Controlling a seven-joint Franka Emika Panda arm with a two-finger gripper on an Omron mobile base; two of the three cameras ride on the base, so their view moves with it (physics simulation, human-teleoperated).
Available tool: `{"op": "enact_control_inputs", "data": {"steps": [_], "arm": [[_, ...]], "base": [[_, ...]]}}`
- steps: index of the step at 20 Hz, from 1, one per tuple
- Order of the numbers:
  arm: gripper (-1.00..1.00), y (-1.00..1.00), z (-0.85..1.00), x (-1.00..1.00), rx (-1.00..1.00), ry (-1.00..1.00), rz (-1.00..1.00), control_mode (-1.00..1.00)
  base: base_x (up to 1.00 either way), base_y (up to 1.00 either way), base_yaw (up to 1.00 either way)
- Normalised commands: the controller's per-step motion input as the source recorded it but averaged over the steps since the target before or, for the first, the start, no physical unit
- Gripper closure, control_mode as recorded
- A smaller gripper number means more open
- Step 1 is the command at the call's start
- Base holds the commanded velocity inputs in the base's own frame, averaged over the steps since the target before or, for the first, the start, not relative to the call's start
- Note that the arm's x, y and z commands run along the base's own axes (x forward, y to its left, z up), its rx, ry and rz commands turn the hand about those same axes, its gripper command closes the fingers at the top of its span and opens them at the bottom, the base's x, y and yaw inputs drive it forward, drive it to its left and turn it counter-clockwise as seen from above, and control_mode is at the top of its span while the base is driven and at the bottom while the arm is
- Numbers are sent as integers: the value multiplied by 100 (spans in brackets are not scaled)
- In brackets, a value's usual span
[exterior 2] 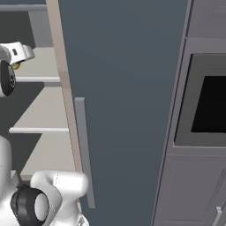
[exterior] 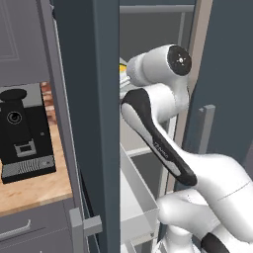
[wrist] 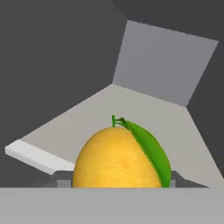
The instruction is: Take the lemon wedge, orange, and lemon from the freezer and place them in the bowl on the counter.
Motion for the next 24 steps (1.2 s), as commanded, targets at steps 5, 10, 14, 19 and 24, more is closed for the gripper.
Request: {"op": "enact_control_inputs", "data": {"steps": [5,10,14,19,24], "arm": [[100,-75,-56,-100,10,17,-7,-100],[100,-57,-100,-100,0,34,-10,-100],[100,-60,-98,-100,0,45,-11,-100],[100,-53,-62,-91,3,55,-14,-100],[100,-5,-7,-10,0,28,-3,-100]], "base": [[0,0,0],[0,0,0],[0,0,0],[0,0,0],[0,0,0]]}}
